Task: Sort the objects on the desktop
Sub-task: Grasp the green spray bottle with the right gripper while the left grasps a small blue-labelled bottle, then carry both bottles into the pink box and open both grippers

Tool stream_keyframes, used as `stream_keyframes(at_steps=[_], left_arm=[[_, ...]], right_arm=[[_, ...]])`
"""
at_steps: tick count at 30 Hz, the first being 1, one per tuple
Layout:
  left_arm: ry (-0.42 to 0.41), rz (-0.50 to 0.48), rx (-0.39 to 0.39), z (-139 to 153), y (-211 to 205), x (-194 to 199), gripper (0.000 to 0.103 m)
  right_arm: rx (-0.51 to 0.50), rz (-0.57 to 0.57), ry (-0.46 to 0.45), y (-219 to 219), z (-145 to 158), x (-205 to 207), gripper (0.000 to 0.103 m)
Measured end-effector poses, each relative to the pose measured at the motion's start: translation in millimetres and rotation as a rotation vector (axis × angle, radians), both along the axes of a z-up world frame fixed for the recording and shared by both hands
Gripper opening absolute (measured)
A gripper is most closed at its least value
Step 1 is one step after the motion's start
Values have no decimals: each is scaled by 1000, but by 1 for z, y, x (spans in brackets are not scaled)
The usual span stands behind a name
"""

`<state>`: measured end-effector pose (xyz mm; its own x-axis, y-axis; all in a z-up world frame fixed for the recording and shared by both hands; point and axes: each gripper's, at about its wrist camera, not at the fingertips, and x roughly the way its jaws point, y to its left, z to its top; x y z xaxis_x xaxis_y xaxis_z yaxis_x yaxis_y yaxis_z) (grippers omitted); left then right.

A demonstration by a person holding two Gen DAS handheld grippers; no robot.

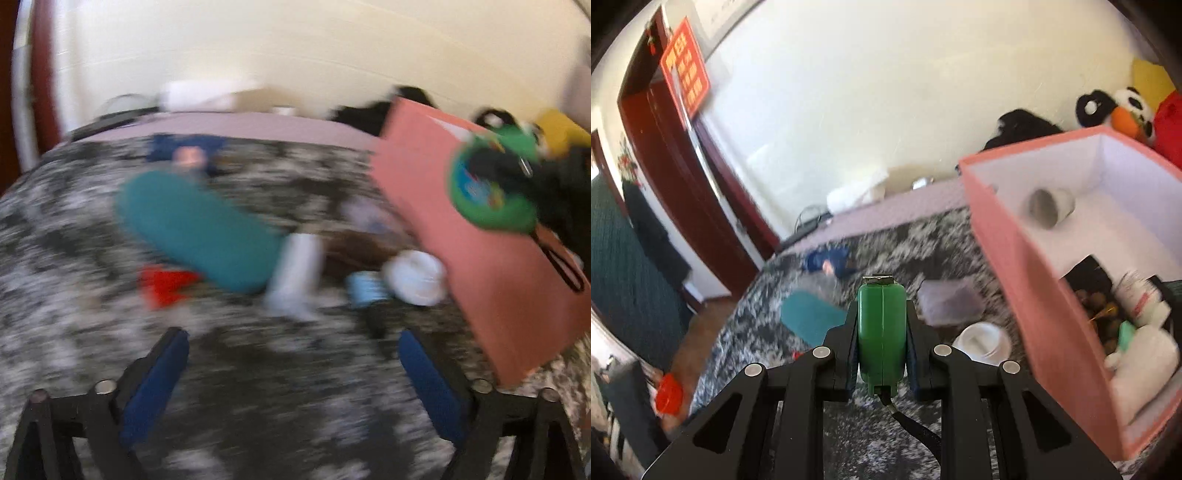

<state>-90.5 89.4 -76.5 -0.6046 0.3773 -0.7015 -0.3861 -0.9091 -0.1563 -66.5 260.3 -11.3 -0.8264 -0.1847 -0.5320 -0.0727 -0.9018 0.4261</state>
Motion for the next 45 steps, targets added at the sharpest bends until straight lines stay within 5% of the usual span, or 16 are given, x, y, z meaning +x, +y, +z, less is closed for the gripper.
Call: stream_keyframes(at_steps=[4, 13, 17, 23, 30, 36, 45], left_arm=[[4, -47, -85, -18, 54, -11, 66], [-98, -32, -32, -49, 92, -55, 63], [-75, -8, -96, -61, 93, -59, 23], [-111, 0, -12, -49, 70, -57, 23], [-3, -43, 74, 5, 59, -20, 23], [76, -115, 155, 46, 69, 3, 24], [81, -207, 213, 75, 120, 11, 24]], right_arm=[[-43, -10, 15, 19, 7, 4, 22], [-106, 21, 50, 42, 15, 2, 22], [-130, 23, 61, 52, 16, 0, 22], [-163, 9, 90, 62, 22, 4, 22], [-98, 1, 122, 59, 39, 22, 22], [-90, -128, 136, 96, 43, 48, 22], [-75, -321, 145, 163, 42, 81, 22]])
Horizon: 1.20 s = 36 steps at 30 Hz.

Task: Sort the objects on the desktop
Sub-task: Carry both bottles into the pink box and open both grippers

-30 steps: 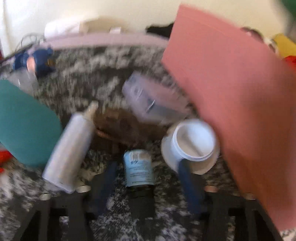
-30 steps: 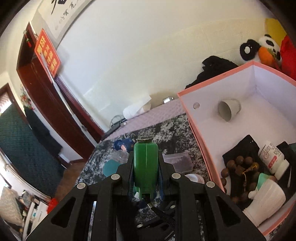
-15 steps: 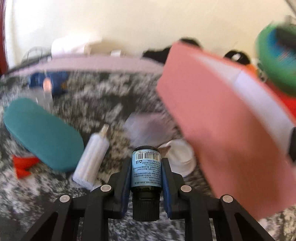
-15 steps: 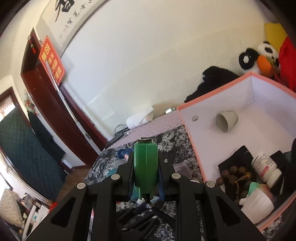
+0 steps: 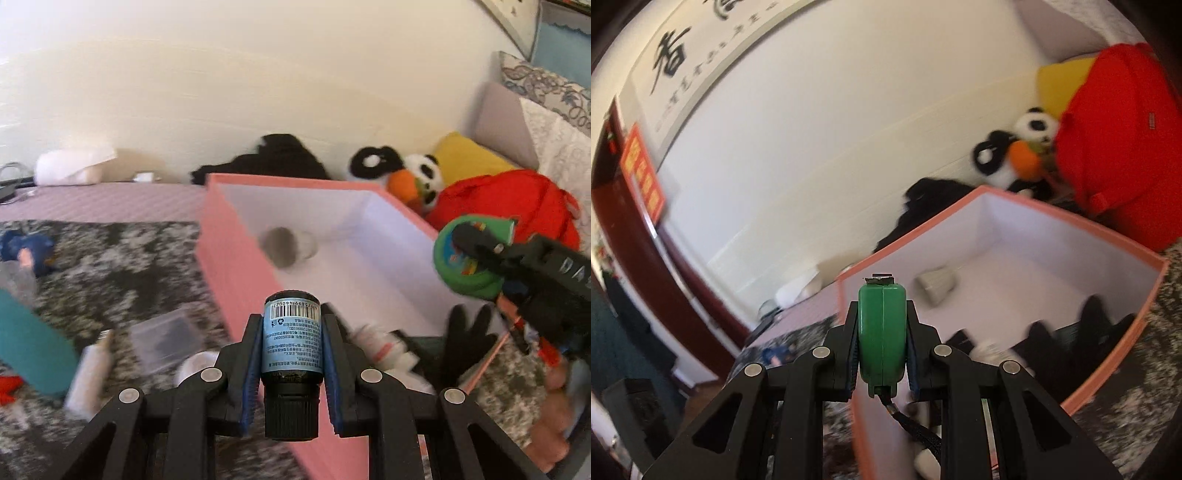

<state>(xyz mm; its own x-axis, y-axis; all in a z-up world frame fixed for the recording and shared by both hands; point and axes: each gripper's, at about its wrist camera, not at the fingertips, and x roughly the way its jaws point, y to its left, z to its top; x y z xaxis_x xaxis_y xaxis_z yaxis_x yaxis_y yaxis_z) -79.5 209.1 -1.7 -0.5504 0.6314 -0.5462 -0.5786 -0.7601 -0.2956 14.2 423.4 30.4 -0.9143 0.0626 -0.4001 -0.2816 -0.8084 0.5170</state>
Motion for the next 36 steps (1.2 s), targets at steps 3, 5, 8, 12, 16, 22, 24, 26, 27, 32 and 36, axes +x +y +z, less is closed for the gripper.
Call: stream_keyframes(at_steps=[3, 5, 8, 12, 16, 22, 24, 26, 27, 32, 36], left_arm=[[-2, -62, 25, 10, 28, 7, 24], [5, -93, 21, 11, 44, 13, 24], [4, -129, -1, 4, 67, 19, 24], [-27, -136, -37, -11, 86, 18, 24], [-9, -121, -86, -19, 96, 19, 39], [15, -42, -106, -13, 88, 21, 94], [25, -28, -109, -11, 84, 22, 95], [35, -13, -123, -10, 80, 23, 95], [37, -6, -126, -10, 77, 24, 95], [72, 43, -158, -5, 55, 30, 95], [111, 119, -209, -2, 27, 36, 95]], right_arm=[[-32, -40, 0, 18, -5, 5, 22], [-45, -51, -5, 26, -7, 6, 22], [-38, -61, -19, 32, -11, 5, 22], [-56, -63, -28, 42, -16, 4, 22], [-67, -78, -39, 51, -19, 5, 28], [-132, -113, 2, 62, -18, 16, 76], [-113, -109, 0, 60, -14, 17, 76], [-90, -103, -8, 54, -11, 16, 76], [-79, -98, -13, 50, -10, 15, 76], [8, -79, -23, 27, 6, 14, 76], [110, -78, -46, 0, 17, 14, 78]])
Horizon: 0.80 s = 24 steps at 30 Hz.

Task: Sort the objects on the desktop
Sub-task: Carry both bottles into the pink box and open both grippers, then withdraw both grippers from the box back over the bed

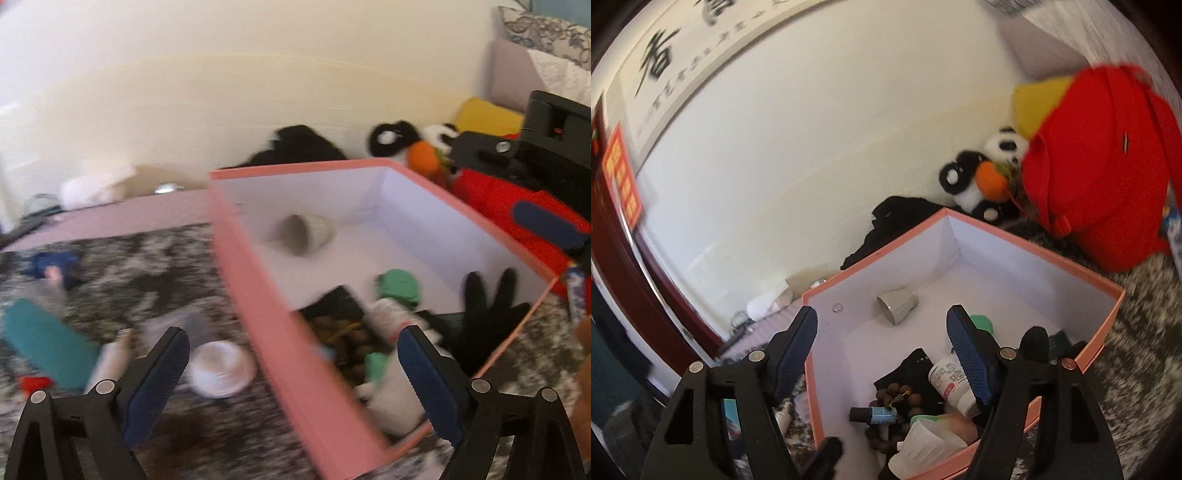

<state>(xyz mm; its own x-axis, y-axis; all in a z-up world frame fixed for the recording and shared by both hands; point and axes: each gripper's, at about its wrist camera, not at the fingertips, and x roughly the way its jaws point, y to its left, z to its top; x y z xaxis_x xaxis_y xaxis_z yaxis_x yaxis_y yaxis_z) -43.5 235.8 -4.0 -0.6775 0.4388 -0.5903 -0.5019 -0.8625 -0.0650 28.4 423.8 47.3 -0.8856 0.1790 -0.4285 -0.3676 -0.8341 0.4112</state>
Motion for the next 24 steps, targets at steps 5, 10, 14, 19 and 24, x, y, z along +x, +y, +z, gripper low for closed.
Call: stream_keyframes(at_steps=[5, 10, 14, 19, 24], left_arm=[[46, 139, -50, 4, -49, 2, 95], [82, 298, -93, 5, -107, -5, 97], [59, 376, -114, -1, -150, -18, 97], [7, 486, -158, -19, -209, -42, 97], [-48, 565, -149, -34, -252, -62, 97]], right_arm=[[85, 18, -21, -34, 11, 2, 86], [180, 44, -36, -80, 18, 2, 93], [267, 112, -66, -123, 12, -8, 94], [207, 311, -66, -160, 4, -27, 71], [255, 407, -185, -201, -27, -60, 47]])
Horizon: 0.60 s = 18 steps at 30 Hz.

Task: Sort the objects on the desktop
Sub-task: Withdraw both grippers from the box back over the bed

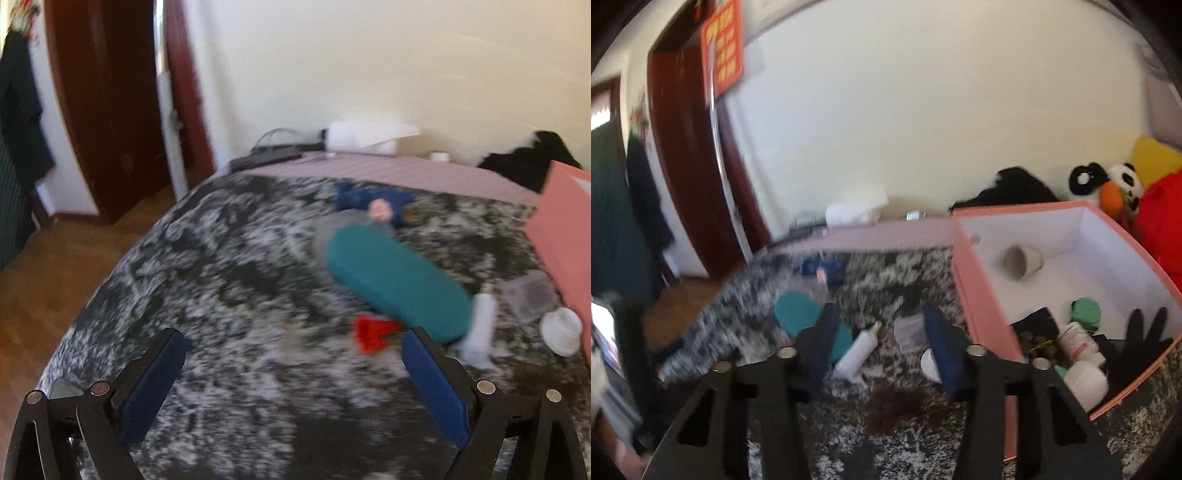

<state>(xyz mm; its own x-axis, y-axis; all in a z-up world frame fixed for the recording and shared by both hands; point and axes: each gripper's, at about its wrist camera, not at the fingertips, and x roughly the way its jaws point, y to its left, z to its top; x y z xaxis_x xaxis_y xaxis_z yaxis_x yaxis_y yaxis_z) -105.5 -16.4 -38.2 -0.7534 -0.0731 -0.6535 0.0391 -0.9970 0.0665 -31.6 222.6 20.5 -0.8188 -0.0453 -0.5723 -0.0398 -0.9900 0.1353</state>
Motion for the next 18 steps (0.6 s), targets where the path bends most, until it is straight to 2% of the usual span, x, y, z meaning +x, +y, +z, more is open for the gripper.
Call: stream_keyframes(at_steps=[7, 9, 10, 11, 12, 13, 14, 16, 18], left_arm=[[-75, 21, 30, -23, -20, -22, 97], [-75, -7, 17, -27, -15, -26, 97], [-75, -21, 10, -30, -13, -28, 97], [-74, -34, 3, -32, -10, -30, 97], [-74, -49, -3, -34, -8, -33, 97], [-75, -68, -7, -37, -4, -35, 97], [-80, -94, -9, -42, 1, -37, 97], [-90, -151, -7, -50, 12, -42, 89], [-121, -202, -27, -64, 25, -50, 73]], right_arm=[[58, 26, -290, -12, -85, -44, 48], [87, 7, -367, -10, -106, -54, 52], [107, -2, -399, -8, -116, -58, 59], [124, -5, -442, -7, -129, -62, 72], [125, 0, -483, -6, -141, -65, 79], [108, 11, -501, -5, -149, -67, 89], [87, 17, -498, -2, -153, -68, 93], [95, 26, -486, -2, -154, -69, 93], [115, 40, -476, -3, -153, -69, 91]])
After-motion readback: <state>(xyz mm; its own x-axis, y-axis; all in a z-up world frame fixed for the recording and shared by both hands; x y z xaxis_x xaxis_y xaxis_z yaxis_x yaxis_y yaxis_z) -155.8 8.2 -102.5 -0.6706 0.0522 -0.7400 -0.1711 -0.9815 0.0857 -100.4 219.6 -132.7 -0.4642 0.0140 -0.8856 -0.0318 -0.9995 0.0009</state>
